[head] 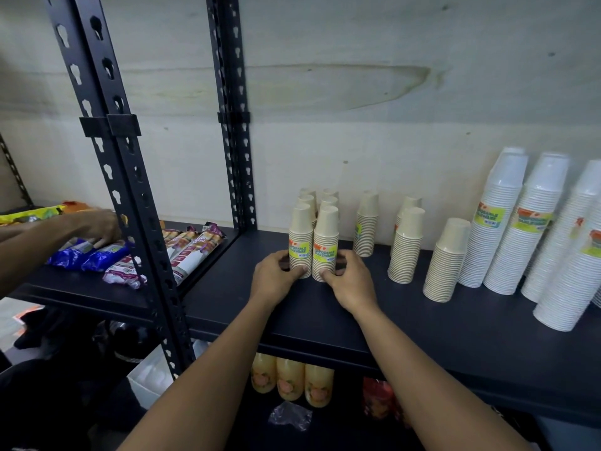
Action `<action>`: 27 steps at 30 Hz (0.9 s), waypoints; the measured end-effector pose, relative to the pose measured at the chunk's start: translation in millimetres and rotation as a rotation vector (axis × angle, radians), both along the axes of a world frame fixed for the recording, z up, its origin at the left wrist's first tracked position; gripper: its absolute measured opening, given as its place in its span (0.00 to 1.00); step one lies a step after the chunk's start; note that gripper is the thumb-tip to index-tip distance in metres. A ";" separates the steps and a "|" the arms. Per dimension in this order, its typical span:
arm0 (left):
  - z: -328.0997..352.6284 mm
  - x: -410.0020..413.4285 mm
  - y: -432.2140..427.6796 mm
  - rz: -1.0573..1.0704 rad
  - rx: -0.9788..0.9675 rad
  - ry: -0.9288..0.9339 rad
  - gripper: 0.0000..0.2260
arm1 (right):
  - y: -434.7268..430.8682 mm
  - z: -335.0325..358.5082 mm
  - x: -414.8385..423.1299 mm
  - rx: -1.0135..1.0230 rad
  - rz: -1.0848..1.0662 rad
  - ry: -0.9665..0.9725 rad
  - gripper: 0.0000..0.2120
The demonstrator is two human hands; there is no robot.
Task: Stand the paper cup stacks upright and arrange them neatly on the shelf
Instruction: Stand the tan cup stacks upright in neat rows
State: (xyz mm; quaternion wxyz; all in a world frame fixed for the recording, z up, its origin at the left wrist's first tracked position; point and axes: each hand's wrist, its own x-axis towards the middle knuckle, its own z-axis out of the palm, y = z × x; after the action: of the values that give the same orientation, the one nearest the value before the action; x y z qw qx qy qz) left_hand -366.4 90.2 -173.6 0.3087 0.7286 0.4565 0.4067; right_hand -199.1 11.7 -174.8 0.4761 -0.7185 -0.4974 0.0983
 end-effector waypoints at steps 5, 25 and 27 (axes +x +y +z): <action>0.9 -0.5 -1.8 0.003 -0.002 0.001 0.25 | 2.2 -2.2 0.4 0.009 -0.006 -0.010 0.24; -1.8 2.3 0.9 0.041 -0.039 -0.029 0.26 | -0.2 -4.3 -2.2 -0.038 0.004 -0.027 0.29; -1.0 1.9 -1.4 0.032 -0.041 -0.040 0.29 | -3.5 -1.1 -2.1 -0.027 0.016 -0.002 0.29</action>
State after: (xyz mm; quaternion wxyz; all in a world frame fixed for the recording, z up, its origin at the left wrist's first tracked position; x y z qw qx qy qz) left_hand -364.5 88.8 -174.6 0.3259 0.7066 0.4700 0.4166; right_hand -201.2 8.2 -175.9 0.4652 -0.7210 -0.5021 0.1081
